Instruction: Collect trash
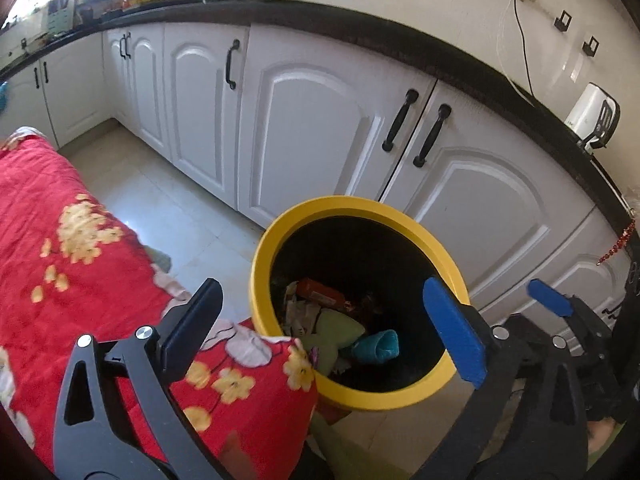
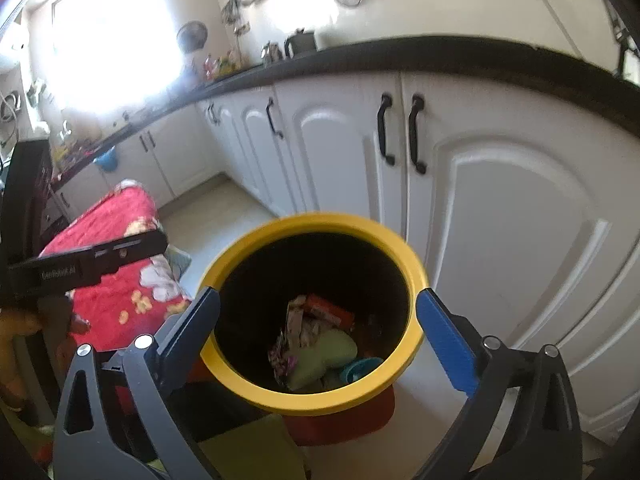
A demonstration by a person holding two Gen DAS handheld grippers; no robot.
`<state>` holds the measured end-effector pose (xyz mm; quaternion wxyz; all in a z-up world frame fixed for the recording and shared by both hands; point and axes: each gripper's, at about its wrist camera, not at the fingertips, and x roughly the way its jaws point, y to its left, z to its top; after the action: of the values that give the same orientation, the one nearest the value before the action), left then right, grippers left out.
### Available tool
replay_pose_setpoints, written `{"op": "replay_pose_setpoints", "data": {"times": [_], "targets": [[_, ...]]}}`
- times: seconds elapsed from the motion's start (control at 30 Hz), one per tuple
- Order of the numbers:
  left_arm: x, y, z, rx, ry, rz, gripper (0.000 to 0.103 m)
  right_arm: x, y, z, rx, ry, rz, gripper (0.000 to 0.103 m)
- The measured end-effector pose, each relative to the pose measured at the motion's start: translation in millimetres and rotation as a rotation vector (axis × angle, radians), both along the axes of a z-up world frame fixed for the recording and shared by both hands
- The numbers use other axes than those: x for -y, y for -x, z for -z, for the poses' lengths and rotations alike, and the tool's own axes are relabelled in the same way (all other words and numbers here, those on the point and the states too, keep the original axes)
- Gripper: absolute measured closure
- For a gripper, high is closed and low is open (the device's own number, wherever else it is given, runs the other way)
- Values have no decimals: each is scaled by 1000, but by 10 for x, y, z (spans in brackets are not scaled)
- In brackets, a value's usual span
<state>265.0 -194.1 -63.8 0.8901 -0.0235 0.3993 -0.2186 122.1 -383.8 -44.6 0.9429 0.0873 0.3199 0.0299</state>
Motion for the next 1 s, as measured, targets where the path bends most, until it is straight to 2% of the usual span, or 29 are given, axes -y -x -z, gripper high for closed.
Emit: {"op": "replay_pose_setpoints", "data": {"times": [0.17,0.37,0.8,0.9,1.0], "targets": [[-185,227,-192,69,-1,-33,11,-134,154,-129,44,-15,13,6],[-470,510,-354,128,-4,-94,11,-407,343,-277,101,12,-9,6],[-1152,1255,-546,277,-32,-213,11,-940,914,-483,254,23,-74,6],[-1275,1424,-572,311,-35,-242,11,-1078,1093,-519,310,38,-90,6],[-1376,1569,-584,338,-22,-256,11,-1217,1303,-555,408,82,-89,6]]}}
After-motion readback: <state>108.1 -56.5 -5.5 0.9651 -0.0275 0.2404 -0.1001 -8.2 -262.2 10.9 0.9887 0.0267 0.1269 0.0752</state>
